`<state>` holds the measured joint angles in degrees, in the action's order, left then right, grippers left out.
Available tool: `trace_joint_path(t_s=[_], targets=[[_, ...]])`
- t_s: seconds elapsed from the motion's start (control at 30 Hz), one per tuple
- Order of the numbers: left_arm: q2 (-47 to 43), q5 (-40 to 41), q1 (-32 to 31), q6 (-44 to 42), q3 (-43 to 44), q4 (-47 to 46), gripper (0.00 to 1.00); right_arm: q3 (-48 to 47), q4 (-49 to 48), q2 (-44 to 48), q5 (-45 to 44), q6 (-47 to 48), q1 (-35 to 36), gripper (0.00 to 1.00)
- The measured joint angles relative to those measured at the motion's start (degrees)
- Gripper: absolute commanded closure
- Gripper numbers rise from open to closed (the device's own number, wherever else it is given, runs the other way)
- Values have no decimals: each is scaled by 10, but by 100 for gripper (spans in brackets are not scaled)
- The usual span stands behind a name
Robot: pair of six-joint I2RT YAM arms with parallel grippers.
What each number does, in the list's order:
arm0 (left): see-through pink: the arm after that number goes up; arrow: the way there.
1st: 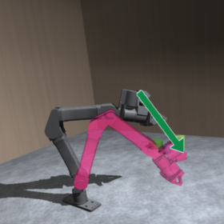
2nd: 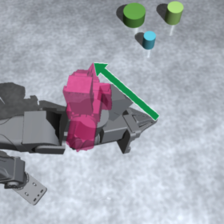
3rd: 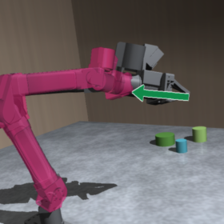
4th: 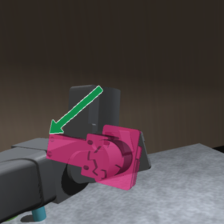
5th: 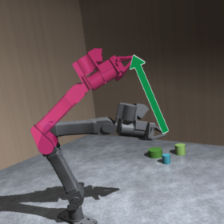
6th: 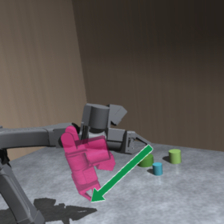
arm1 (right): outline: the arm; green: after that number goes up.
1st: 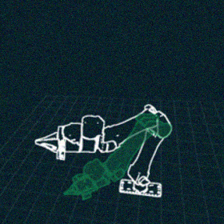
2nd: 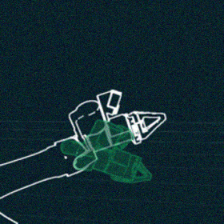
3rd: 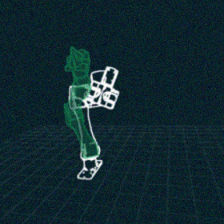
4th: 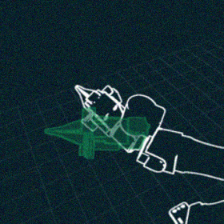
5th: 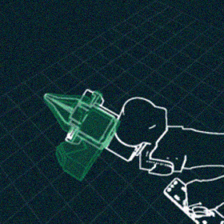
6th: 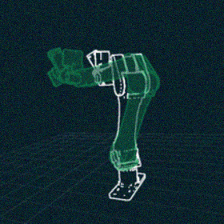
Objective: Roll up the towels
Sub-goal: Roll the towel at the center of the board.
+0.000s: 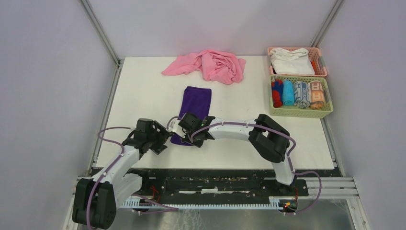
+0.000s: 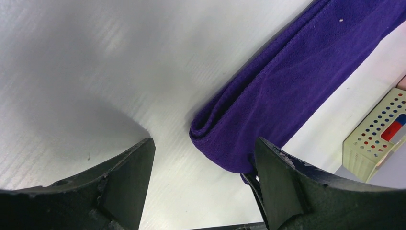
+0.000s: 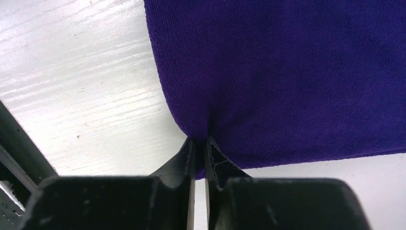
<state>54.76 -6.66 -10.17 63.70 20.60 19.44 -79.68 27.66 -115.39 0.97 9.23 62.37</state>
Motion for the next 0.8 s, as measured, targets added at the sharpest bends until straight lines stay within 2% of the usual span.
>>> trace_joint_path(t_s=[0.2,0.47,0.8], targets=[[0,1,-25,30,-3,-1,19,16,-25,9,52,-27,-23,100],[0,17,-52,71,-3,3,25,61,-76,30,174,-98,-83,100],[29,50,-95,109,8,1,32,68,-108,32,235,-135,-96,100]])
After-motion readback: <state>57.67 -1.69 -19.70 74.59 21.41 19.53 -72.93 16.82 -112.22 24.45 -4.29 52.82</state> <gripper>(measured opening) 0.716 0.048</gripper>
